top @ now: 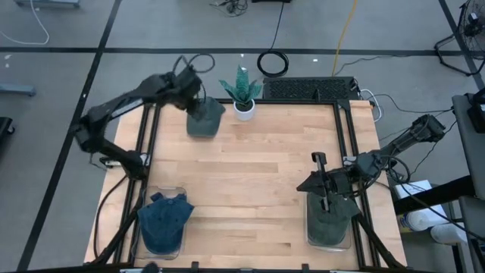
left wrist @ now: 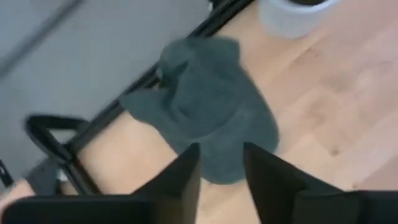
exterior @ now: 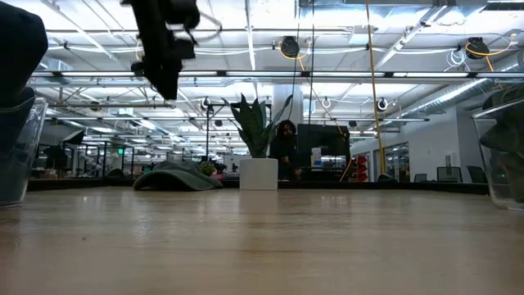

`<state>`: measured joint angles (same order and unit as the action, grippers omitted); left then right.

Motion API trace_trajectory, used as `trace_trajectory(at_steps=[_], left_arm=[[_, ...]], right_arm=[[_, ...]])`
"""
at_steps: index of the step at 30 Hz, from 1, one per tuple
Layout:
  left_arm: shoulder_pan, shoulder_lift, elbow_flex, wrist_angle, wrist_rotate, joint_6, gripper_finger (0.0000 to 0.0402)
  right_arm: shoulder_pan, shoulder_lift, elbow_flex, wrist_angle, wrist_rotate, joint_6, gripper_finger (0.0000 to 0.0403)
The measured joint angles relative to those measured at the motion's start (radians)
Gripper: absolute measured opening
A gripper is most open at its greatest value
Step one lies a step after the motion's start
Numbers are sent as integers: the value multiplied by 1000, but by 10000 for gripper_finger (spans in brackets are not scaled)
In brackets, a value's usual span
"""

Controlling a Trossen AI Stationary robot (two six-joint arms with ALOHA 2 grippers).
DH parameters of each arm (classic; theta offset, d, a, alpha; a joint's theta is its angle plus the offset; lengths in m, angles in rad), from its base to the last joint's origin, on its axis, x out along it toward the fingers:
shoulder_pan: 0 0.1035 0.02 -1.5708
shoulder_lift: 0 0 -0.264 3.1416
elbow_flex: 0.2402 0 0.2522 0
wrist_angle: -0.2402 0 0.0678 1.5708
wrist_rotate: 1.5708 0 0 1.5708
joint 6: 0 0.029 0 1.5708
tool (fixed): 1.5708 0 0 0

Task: Pick & Place hat
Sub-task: Put the gray cap into the right transparent bin

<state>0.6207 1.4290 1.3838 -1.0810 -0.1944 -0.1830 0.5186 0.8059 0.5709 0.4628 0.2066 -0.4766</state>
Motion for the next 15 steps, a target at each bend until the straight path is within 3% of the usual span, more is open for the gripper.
trace_trajectory(at_steps=[4,8,15], left_arm=[[138,115,0,51,149,-51,198],[203,230,0,129,167,-93,261],[214,393,0,220,177,-62,302]], right_arm=[[0,0,0,-3,0,-7,0],[0,0,0,-18,0,-8,0],[0,0,0,-35,0,-8,0]])
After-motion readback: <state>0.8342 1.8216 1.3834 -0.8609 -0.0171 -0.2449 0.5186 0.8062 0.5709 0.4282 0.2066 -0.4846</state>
